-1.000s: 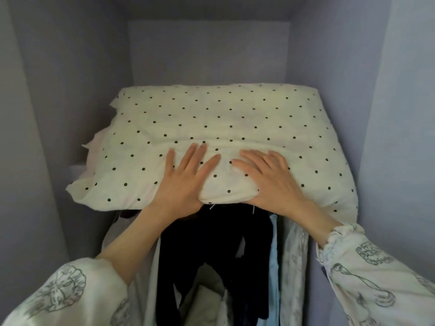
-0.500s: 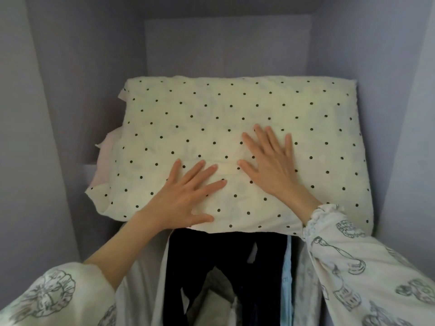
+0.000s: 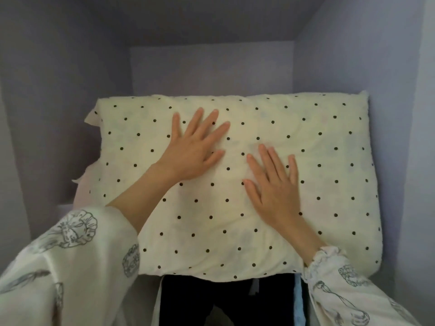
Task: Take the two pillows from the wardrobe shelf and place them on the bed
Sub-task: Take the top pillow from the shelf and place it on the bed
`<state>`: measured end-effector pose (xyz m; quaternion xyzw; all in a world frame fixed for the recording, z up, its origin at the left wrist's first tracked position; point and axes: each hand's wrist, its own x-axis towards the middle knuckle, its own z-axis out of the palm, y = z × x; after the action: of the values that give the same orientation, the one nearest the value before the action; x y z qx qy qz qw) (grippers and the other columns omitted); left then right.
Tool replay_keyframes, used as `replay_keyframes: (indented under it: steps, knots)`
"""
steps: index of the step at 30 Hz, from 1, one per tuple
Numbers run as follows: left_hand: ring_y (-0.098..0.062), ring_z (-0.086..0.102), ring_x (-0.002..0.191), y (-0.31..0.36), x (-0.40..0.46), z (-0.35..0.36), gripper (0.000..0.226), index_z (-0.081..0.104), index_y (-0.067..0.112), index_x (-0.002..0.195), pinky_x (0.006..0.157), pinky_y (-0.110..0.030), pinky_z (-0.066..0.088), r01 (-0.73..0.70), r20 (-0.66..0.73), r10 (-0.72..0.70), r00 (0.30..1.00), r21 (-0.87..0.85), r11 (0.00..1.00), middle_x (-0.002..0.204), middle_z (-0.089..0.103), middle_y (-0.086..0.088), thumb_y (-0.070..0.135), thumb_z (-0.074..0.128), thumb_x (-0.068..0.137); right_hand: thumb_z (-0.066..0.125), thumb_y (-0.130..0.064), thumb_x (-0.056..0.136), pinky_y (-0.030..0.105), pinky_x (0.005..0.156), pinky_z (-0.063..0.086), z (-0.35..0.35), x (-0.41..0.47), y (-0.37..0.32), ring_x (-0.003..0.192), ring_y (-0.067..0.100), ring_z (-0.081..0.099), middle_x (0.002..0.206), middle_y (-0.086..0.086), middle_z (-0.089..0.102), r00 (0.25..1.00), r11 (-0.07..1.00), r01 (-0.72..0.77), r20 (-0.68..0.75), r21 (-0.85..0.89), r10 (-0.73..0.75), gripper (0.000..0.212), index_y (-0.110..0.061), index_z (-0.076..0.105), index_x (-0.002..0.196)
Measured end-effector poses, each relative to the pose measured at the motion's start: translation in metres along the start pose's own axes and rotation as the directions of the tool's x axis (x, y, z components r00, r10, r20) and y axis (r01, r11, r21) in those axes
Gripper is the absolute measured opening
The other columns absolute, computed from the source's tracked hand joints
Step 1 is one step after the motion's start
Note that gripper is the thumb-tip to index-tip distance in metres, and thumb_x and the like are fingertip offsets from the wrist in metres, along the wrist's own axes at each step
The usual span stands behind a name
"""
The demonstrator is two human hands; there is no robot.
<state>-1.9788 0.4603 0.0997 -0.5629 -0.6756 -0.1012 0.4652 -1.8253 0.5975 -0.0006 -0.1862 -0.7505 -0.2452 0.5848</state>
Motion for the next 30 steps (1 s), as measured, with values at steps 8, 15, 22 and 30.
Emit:
replay_keyframes:
  steps: [8,15,22,30]
  knots:
    - [-0.024,0.009,0.142,-0.005,0.039,0.003,0.067,0.016,0.042,0.141,0.106,-0.066,-0.005,0.221,-0.054,-0.226,0.973,-0.080,0.972,0.152,0.022,-0.001,0.072,0.016,0.081,0.039,-0.041,0.095,0.054,0.110,0.019,0.006,-0.006,0.004,0.137,0.022,0.031,0.147,0.009,0.036,0.997,1.000,0.023,-0.069,-0.020,-0.025,0.047,-0.018,0.047,0.135]
    - [-0.019,0.031,0.132,-0.010,0.011,0.018,0.071,0.026,0.038,0.138,0.106,-0.065,0.000,0.316,-0.082,-0.319,0.944,-0.048,0.948,0.138,0.038,-0.003,0.076,0.021,0.078,0.034,-0.044,0.095,0.053,0.110,0.020,0.007,-0.002,0.005,0.136,0.022,0.032,0.146,0.008,0.038,0.998,0.998,0.058,0.003,0.023,-0.058,0.050,-0.017,0.048,0.134]
    - [-0.024,0.043,0.120,-0.011,-0.007,0.020,0.066,0.035,0.034,0.133,0.106,-0.065,0.000,0.380,-0.137,-0.380,0.915,-0.028,0.925,0.124,0.047,-0.005,0.073,0.023,0.081,0.031,-0.047,0.095,0.053,0.110,0.022,0.013,0.024,0.019,0.136,0.020,0.033,0.145,0.007,0.039,0.972,0.973,0.216,0.072,0.082,-0.222,0.053,-0.016,0.049,0.133]
    - [-0.033,0.051,0.103,-0.005,-0.048,0.012,0.062,0.047,0.018,0.126,0.112,-0.049,0.016,0.402,-0.154,-0.399,0.904,-0.009,0.915,0.097,0.056,-0.013,0.063,0.036,0.084,0.035,-0.047,0.094,0.053,0.110,0.022,0.010,0.025,0.019,0.137,0.023,0.031,0.146,0.009,0.037,0.914,0.914,0.387,0.076,0.125,-0.398,0.053,-0.016,0.047,0.135]
